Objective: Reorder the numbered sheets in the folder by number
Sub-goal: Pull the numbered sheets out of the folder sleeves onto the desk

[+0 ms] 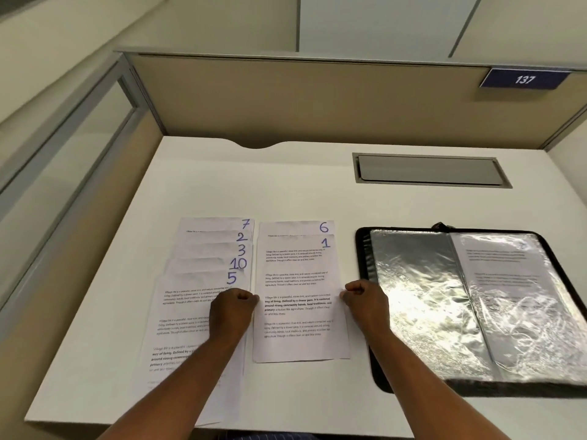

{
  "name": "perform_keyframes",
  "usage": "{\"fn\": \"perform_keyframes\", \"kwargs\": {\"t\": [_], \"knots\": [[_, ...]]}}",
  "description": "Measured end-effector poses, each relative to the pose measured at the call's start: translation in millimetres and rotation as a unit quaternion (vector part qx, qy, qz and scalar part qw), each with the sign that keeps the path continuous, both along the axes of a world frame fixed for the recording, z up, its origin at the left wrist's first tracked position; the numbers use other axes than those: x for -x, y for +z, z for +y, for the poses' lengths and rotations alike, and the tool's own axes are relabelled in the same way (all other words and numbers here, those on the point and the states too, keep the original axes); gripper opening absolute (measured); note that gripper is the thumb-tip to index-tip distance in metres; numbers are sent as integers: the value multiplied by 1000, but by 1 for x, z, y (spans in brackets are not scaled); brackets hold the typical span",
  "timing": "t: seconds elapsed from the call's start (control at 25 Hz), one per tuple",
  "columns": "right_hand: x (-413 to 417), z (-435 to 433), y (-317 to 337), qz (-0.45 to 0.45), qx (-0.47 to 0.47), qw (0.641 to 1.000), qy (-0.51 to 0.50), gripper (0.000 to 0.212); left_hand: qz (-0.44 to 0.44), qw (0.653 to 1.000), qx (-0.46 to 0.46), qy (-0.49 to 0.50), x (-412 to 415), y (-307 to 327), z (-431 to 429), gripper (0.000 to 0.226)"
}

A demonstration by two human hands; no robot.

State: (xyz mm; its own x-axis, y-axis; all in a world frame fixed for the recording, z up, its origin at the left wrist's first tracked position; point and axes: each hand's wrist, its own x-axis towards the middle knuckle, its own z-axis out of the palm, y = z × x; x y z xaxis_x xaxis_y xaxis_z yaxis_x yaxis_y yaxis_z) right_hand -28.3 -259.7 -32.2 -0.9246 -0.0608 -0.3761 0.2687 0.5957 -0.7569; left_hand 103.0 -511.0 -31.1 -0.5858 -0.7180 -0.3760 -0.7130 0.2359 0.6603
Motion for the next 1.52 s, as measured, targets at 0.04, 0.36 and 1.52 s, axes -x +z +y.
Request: {"fn": "perform_keyframes", "kwargs": {"t": [0.04, 0.36, 1.52], "knots": [[-2, 2, 2, 16, -16, 1000, 7, 15, 0, 1000, 23, -11, -1, 4, 4, 17], [-16, 62, 10, 169, -97, 974, 113, 26, 74, 976, 145, -142, 7, 15, 90, 49], [41, 480, -6, 159, -260, 919, 248, 75, -37, 864, 194, -463, 114, 2, 537, 74]]}}
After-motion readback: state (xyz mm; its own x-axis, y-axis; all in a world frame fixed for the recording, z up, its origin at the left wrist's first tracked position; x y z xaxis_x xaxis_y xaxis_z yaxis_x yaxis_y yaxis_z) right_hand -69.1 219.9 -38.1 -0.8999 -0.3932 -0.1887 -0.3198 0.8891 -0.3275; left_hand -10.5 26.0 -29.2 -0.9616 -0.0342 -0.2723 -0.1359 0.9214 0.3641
